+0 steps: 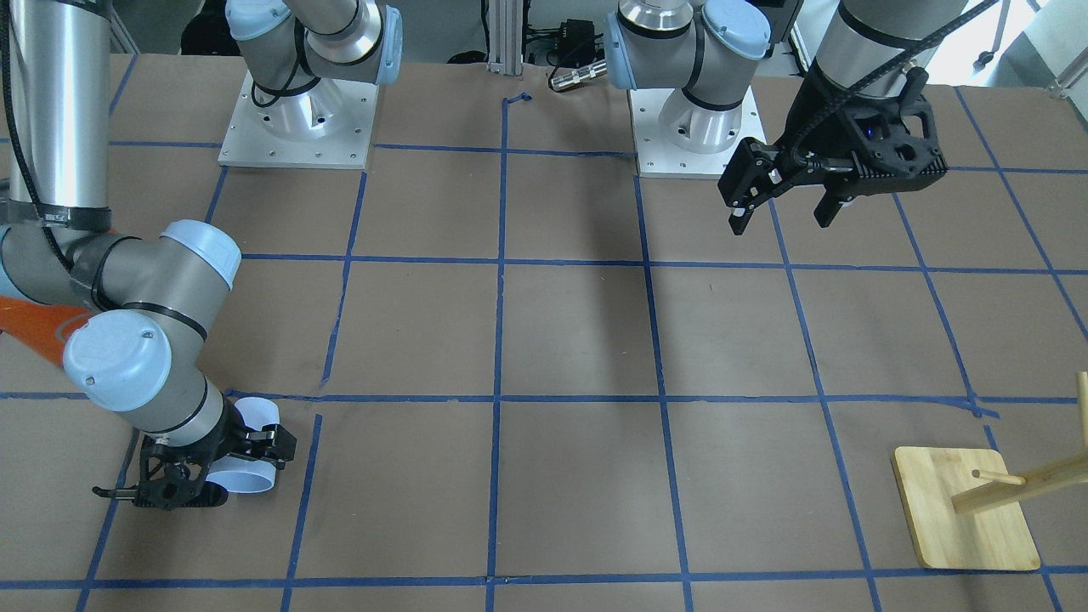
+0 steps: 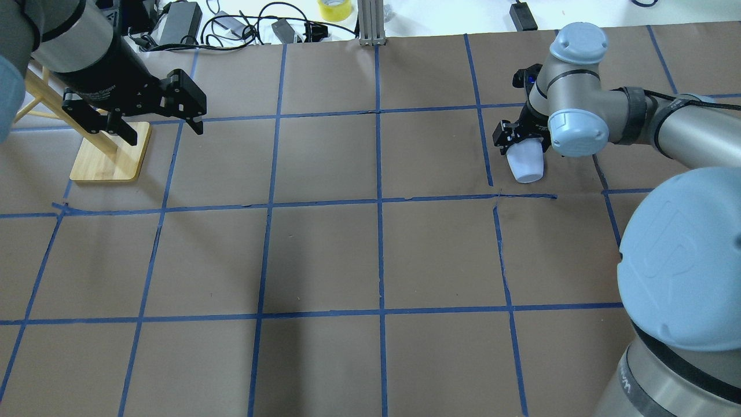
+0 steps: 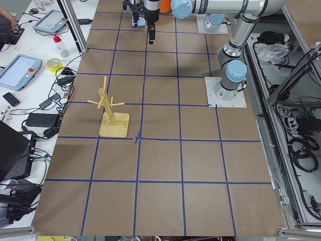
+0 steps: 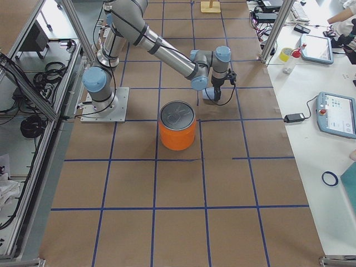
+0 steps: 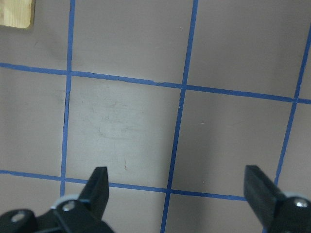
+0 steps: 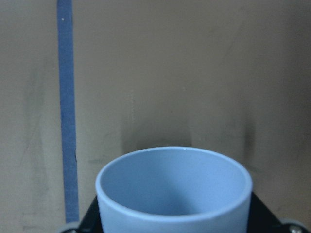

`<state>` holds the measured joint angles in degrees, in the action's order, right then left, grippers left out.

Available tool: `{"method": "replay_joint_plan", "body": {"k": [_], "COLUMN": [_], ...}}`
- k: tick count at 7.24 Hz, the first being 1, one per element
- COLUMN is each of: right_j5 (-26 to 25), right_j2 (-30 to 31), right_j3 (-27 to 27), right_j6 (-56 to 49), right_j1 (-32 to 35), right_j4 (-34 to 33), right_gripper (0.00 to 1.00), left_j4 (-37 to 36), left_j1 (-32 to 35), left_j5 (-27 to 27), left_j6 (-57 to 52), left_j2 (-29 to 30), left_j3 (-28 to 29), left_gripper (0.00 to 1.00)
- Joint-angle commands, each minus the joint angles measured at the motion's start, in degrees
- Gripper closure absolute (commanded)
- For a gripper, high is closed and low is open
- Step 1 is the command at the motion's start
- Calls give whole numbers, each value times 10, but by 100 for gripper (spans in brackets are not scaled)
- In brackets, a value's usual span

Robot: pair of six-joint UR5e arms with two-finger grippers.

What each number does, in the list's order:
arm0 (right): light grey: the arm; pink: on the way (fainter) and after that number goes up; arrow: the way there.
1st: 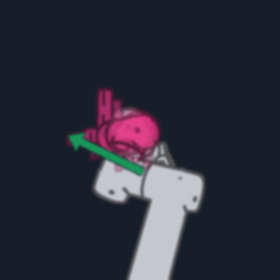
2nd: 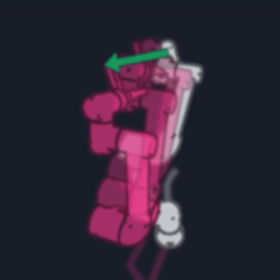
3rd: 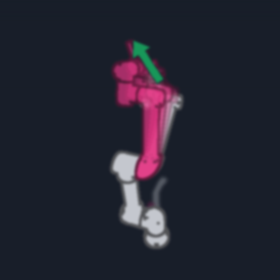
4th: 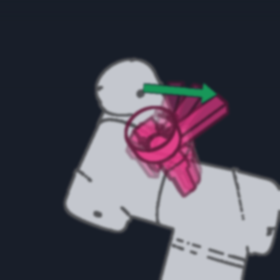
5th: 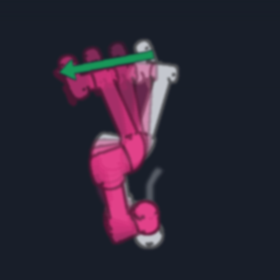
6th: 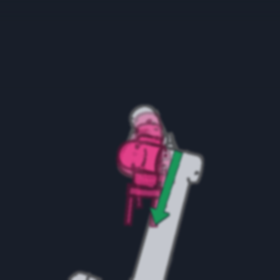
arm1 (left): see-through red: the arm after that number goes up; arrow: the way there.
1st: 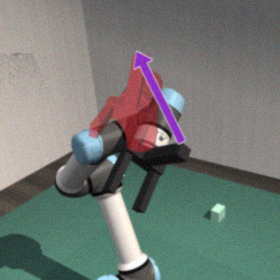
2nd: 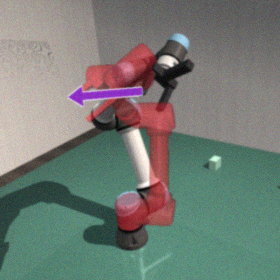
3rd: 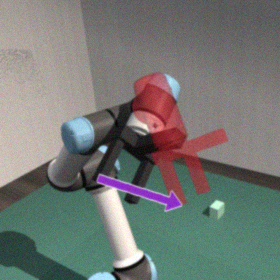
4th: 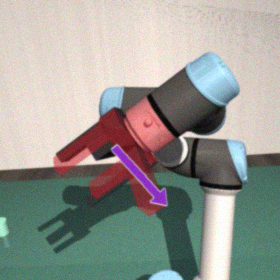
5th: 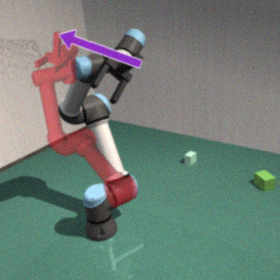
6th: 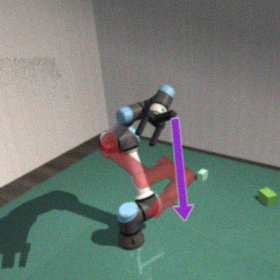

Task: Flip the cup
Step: 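Lower the right gripper onto the upside-down white cup and grasp it, then lift the cup with the right gripper and carry it toward the table center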

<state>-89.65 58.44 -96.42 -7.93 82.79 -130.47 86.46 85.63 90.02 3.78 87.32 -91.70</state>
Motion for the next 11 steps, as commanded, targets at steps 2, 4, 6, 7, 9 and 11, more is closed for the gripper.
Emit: {"method": "replay_joint_plan", "body": {"k": [2,4,6,7,9,11], "right_j5": [18,19,19,18,19,52], "right_j2": [2,17,47,54,56,55], "right_j3": [0,4,11,17,19,26], "right_j6": [-2,-52,-111,-142,-226,-275], "right_j1": [0,5,55,96,169,203], "right_j4": [7,9,5,7,0,0], "right_gripper": [78,97,100,100,100,100], "left_j4": [1,1,3,1,-4,-3], "left_j1": [2,1,0,-4,-32,-95], "left_j5": [-9,-1,1,-3,19,17], "left_j6": [0,0,0,-3,-52,-111], "left_j2": [1,1,1,6,14,14], "left_j3": [-1,-1,-1,-1,3,5], "left_gripper": [0,0,0,0,0,0]}}
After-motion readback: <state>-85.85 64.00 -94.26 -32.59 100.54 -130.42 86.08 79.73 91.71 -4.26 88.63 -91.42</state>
